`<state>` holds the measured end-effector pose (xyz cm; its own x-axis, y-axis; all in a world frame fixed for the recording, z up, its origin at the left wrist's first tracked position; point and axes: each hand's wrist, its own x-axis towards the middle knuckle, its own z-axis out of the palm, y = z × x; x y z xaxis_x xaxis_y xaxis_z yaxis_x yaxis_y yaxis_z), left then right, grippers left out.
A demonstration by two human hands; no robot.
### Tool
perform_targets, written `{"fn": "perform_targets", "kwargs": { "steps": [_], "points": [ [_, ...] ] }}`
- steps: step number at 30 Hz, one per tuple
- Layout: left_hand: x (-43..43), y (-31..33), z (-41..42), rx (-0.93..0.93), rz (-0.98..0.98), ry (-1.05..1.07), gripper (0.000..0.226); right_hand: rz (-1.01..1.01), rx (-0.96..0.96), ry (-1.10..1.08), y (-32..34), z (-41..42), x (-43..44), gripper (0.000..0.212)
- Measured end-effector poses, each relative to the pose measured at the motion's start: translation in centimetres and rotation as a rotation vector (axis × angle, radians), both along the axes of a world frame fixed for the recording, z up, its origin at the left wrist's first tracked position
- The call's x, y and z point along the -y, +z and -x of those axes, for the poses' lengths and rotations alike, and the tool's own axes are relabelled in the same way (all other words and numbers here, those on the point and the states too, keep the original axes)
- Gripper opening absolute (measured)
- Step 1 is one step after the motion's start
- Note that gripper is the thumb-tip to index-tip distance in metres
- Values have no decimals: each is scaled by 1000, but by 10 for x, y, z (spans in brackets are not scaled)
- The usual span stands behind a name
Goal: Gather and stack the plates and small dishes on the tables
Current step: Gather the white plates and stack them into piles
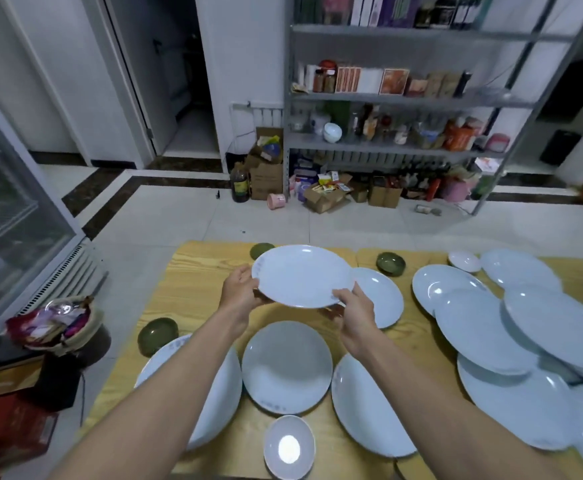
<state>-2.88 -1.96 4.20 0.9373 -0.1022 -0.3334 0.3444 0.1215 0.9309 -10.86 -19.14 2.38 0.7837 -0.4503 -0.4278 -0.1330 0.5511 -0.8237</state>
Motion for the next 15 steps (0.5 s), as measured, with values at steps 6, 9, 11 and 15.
{"fn": "perform_targets", "kwargs": {
  "steps": [6, 9, 11, 15],
  "points": [
    [27, -11, 27, 65, -22, -117, 48, 10, -25, 63, -8, 38, 39, 54],
    [49, -20, 16, 59, 10, -153, 44, 31, -38, -44, -11, 40, 56, 53],
    [68, -27, 4, 25, 26, -141, 38, -3, -7, -146, -13, 38, 69, 56],
    [102, -53, -15, 8, -33, -168, 34, -80, -10, -341, -21, 28, 102, 61]
  ]
}}
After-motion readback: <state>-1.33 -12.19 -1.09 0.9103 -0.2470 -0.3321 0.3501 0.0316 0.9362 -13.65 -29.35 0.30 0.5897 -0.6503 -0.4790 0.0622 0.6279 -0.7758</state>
